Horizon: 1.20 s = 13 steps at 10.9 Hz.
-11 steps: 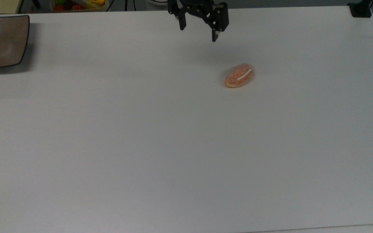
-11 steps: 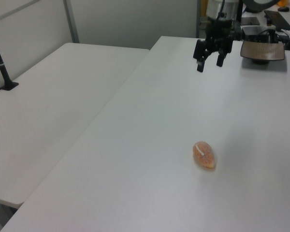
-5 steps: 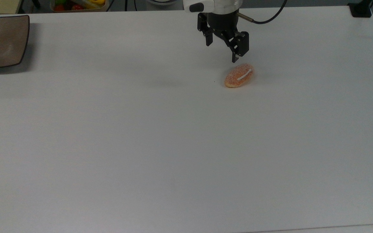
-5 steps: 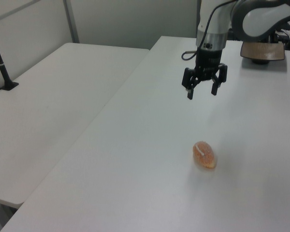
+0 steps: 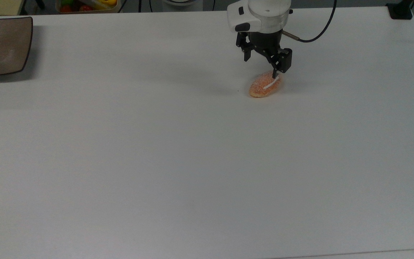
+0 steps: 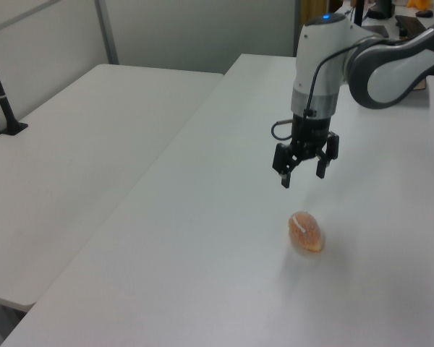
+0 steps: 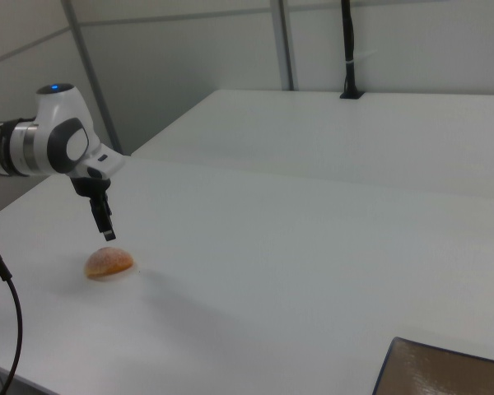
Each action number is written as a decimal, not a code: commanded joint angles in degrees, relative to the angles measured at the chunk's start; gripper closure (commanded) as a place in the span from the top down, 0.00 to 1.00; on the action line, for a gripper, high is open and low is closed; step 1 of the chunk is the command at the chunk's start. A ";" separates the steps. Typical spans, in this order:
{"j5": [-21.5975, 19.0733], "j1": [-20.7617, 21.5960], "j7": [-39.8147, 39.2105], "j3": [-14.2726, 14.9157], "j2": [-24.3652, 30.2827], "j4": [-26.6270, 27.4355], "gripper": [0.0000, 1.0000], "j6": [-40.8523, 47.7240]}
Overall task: Bread is placed on a ceramic plate
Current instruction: 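Close the gripper around the bread roll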
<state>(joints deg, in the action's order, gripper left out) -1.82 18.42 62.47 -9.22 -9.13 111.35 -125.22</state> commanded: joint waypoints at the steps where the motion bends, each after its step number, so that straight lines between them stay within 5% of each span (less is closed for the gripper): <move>1: 2.68 1.26 3.00 -0.71 -1.15 2.55 1.00 -2.75; 8: 11.65 3.90 8.02 -0.80 -9.15 1.94 1.00 -8.38; 9: 11.83 4.08 8.02 -0.88 -9.15 1.94 0.79 -8.38; 10: 12.01 4.08 8.02 -0.88 -9.15 1.85 0.42 -8.38; 13: 13.15 4.08 8.11 -0.97 -8.80 1.85 0.35 -8.20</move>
<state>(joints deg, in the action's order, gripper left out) 9.86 22.17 68.98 -10.15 -18.54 112.89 -132.61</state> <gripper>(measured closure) 0.502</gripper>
